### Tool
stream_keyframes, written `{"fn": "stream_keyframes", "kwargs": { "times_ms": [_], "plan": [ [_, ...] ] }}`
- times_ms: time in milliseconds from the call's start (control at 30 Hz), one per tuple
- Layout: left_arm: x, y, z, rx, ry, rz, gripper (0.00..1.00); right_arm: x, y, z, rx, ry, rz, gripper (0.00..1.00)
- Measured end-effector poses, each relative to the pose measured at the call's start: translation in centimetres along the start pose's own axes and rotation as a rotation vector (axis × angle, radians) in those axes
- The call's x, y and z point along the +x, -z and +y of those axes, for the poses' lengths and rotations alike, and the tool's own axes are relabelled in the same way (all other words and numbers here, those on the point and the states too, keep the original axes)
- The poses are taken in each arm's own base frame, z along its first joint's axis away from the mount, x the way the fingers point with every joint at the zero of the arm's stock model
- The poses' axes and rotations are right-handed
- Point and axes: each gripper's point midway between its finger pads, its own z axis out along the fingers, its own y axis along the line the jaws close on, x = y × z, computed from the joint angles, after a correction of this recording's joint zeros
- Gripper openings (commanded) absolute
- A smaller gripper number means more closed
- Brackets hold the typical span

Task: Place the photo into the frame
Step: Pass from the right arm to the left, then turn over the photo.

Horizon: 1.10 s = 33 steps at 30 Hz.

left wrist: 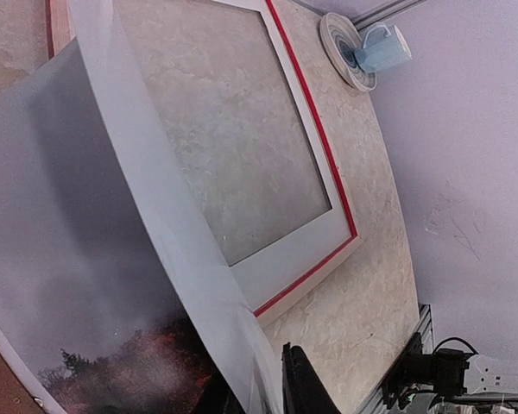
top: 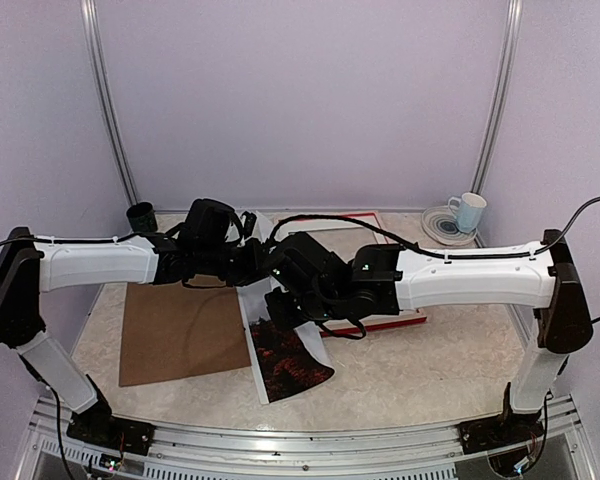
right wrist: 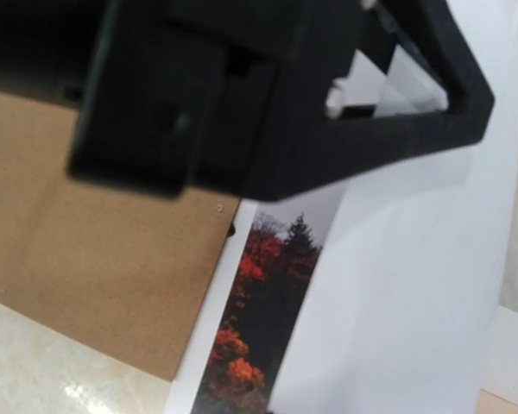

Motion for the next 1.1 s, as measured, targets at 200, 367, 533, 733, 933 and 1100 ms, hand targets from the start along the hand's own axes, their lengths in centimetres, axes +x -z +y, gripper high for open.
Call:
{"fn": "stream_keyframes", "kwargs": {
  "times_ms": [200, 367, 533, 733, 933, 1100],
  "plan": [
    [-0.2, 0.0, 0.0, 0.0, 0.014, -0.004, 0.09, 0.0, 0.0, 0.0, 0.003, 0.004, 0.0, 0.26],
    [-0.4, 0.1, 0.2, 0.0, 0.02, -0.011, 0.07, 0.1, 0.0, -0.2, 0.009, 0.006, 0.003, 0.55],
    [-0.4, 0.1, 0.5, -0.003, 0.024, -0.012, 0.07, -0.1, 0.5, -0.3, 0.009, 0.014, 0.003, 0.72],
    [-0.4, 0.3, 0.4, 0.005, 0.027, -0.008, 0.06, -2.6, 4.3, -0.5, -0.053, -0.012, -0.078, 0.82],
    [-0.9, 1.3, -0.6, 0.032, 0.018, -0.025, 0.06, -4.7, 8.1, -2.6, -0.125, -0.083, -0.176, 0.84],
    [-1.3, 2.1, -1.4, 0.052, 0.012, -0.039, 0.06, -4.0, 7.3, -4.3, -0.121, -0.121, -0.169, 0.84]
  ]
}}
